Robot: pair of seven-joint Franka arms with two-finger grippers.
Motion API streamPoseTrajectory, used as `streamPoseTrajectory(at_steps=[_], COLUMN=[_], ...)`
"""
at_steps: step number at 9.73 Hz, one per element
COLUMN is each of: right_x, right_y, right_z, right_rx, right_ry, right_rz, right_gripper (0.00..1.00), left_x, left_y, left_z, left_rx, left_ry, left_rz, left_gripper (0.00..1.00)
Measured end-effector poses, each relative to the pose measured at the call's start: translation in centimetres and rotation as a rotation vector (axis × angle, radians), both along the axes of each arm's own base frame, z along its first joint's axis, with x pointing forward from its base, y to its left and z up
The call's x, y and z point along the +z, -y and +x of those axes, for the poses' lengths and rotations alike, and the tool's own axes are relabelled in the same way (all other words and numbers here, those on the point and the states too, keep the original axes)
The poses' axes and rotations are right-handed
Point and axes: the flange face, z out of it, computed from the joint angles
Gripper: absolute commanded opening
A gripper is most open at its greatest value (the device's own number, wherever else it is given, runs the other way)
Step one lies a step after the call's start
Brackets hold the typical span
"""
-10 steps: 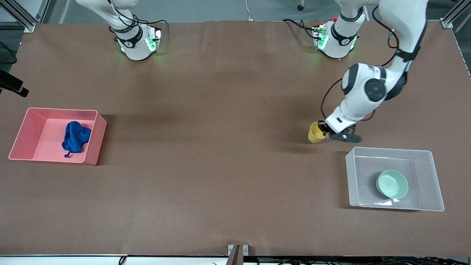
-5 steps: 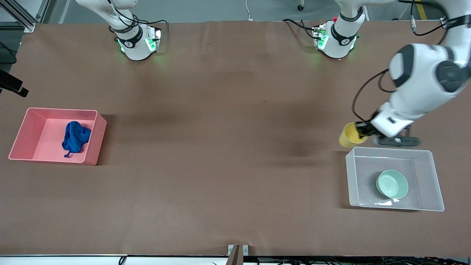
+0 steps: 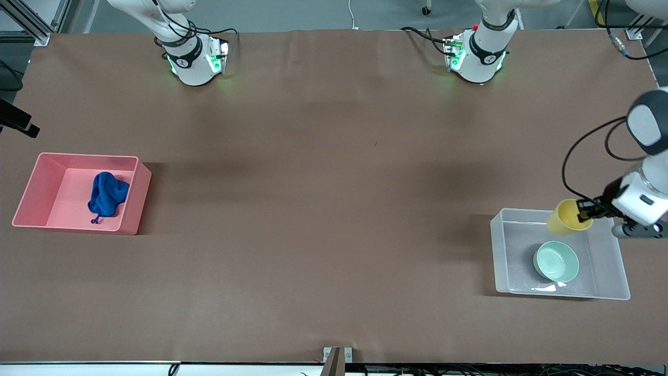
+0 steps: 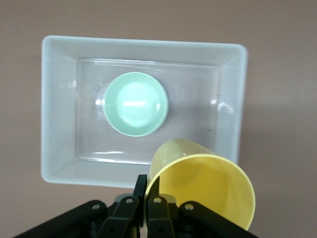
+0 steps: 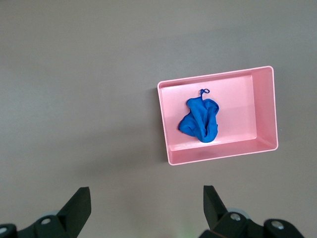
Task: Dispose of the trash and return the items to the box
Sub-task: 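Carry the yellow cup with the left gripper over the clear bin, then lower the yellow cup into the green bowl and open the left gripper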
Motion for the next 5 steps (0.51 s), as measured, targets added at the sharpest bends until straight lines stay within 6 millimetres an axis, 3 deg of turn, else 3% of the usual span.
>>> streamPoseTrajectory(at_steps=[2, 3, 5], right_x=[0.0, 0.0, 0.0], right_y=[0.2, 0.3, 0.4], right_z=[0.0, -0.1, -0.1], right_rx=[-0.004, -0.006, -0.008], right_ry=[0.0, 0.0, -0.001], right_rz=[0.0, 0.0, 0.0], right_gripper=[1.0, 1.0, 1.0], left_x=[-4.5, -6.7, -9.1], left_y=[-5.0, -6.6, -7.4], left_z=[0.9, 1.3, 3.4], left_rx=[-0.046, -0.061, -0.071], left_ry=[-0.057, -0.077, -0.076], left_rz=[0.008, -0.003, -0.004], left_gripper=[0.01, 0.01, 0.01])
